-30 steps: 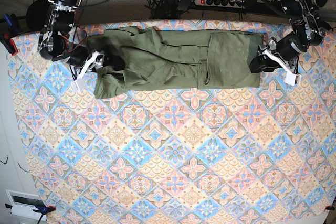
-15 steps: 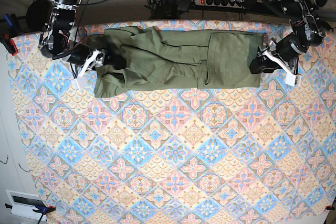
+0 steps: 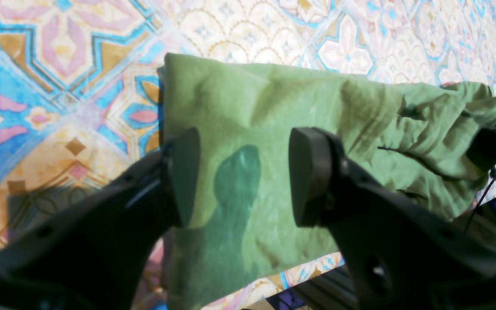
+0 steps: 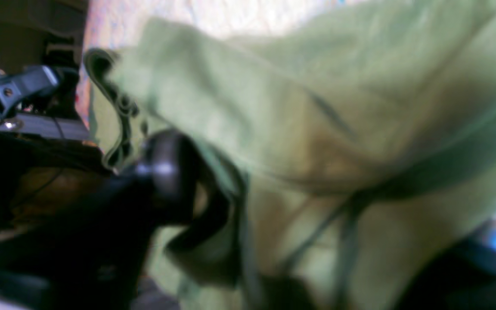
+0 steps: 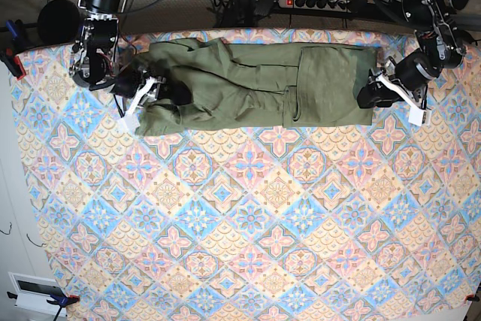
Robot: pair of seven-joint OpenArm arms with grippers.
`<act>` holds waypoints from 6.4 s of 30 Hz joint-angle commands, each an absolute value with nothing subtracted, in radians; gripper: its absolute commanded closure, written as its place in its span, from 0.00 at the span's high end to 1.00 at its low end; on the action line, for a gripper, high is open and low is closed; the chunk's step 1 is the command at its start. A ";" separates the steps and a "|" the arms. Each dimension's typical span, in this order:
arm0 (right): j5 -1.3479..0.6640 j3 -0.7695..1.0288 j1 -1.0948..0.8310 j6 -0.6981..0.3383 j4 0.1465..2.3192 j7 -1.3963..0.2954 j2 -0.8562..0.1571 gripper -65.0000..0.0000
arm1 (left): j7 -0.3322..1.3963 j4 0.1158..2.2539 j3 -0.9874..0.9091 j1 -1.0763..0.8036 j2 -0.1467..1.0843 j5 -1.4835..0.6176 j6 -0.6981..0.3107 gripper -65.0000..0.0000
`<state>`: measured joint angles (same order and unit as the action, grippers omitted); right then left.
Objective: Layout the t-shirt on the table in an organized manner, then fold the t-shirt properly
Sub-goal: 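Grasp the strip end nearest the right gripper with the right gripper, then lift and fold the held strip end over toward the left gripper, then press the folded bundle flat with the right gripper, then grasp the bundle edge with the left gripper and tuck it under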
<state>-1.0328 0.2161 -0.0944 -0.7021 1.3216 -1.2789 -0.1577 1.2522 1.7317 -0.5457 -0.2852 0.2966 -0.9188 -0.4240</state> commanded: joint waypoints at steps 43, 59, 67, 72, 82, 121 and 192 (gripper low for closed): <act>-0.774 -0.039 0.148 -0.698 1.747 -1.230 -0.205 0.01 | 1.237 1.857 -0.550 -0.257 0.234 -0.928 -0.430 0.09; -0.766 -0.246 0.097 -0.698 1.750 -1.173 -0.084 0.01 | 1.237 1.805 -0.516 -0.254 0.209 -0.874 -0.429 0.00; -0.461 -0.456 0.099 -0.698 1.689 -1.061 -0.082 0.09 | 1.237 1.808 -0.516 -0.252 0.209 -0.878 -0.430 0.00; -0.280 -0.535 0.096 -0.698 1.695 -1.020 -0.082 0.29 | 1.237 1.808 -0.516 -0.254 0.209 -0.878 -0.430 0.00; -0.085 -0.684 0.099 -0.698 1.765 -0.923 -0.058 0.33 | 1.237 1.808 -0.516 -0.252 0.209 -0.878 -0.430 0.00; -0.193 -0.458 0.179 -0.698 1.673 -0.848 0.070 0.05 | 1.237 1.808 -0.522 -0.260 0.211 -0.880 -0.432 0.00; -0.171 -0.618 -0.107 -0.698 1.851 -0.842 -0.188 0.09 | 1.115 1.684 -0.265 -0.217 0.208 -0.791 -0.429 0.00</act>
<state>-0.1562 -0.6170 -0.1211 -0.6960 1.8355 -0.8669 -0.2005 1.1286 1.6722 -0.2611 -0.2260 0.2001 -0.7666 -0.4232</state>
